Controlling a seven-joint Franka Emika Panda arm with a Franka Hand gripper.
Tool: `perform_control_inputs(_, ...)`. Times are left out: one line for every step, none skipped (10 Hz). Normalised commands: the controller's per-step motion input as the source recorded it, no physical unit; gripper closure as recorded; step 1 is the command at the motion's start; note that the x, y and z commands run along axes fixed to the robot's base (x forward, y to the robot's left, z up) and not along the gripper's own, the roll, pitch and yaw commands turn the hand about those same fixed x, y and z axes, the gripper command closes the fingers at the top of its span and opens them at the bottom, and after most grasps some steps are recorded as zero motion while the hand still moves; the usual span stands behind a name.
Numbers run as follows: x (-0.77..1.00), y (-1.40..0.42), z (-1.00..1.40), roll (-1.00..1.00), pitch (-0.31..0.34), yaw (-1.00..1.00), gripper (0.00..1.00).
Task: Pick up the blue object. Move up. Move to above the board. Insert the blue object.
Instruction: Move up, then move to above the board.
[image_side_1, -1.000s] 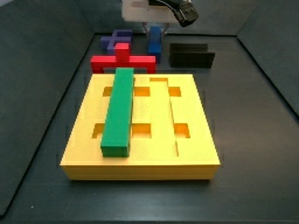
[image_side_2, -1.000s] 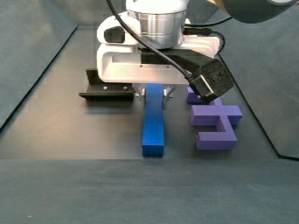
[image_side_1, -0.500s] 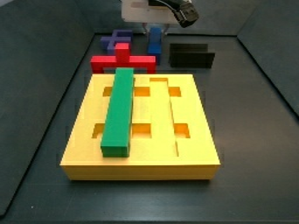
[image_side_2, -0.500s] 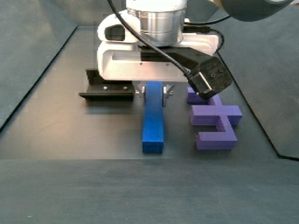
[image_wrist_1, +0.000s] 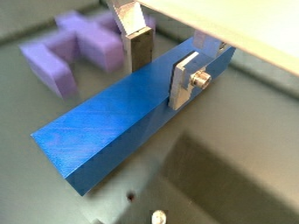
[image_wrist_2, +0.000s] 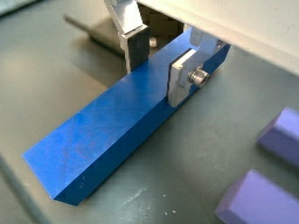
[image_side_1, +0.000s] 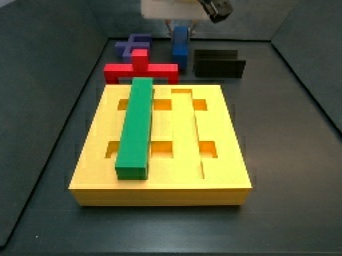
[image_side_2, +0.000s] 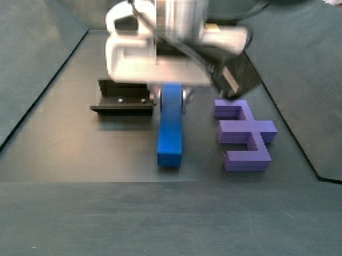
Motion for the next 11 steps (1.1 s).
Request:
perform_control_inputs(-0.10,0.03,0.55,0.00,0.054,0.00,1.00)
perform_control_inputs(-0.03,0.02,0.17,0.00,0.016,0.00,1.00)
perform_control_inputs(0.00,0.00,1.40,0.00,0.000,0.00,1.00)
perform_control_inputs(-0.01,-0.01,1.40,0.00,0.013,-0.01,1.00)
perform_control_inputs(-0.03,-0.01,1.40,-0.01,0.031,-0.01,1.00)
perform_control_inputs(0.00,0.00,1.40,0.00,0.013,-0.01,1.00)
perform_control_inputs(0.01,0.00,1.40,0.00,0.040,0.00,1.00)
perform_control_inputs(0.00,-0.01,1.40,-0.01,0.062,-0.01,1.00)
perform_control_inputs(0.01,0.00,1.40,-0.01,0.055,0.00,1.00)
perform_control_inputs(0.03,0.00,0.54,-0.01,0.063,-0.01,1.00)
perform_control_inputs(-0.14,-1.40,0.17,-0.07,0.331,0.10,1.00)
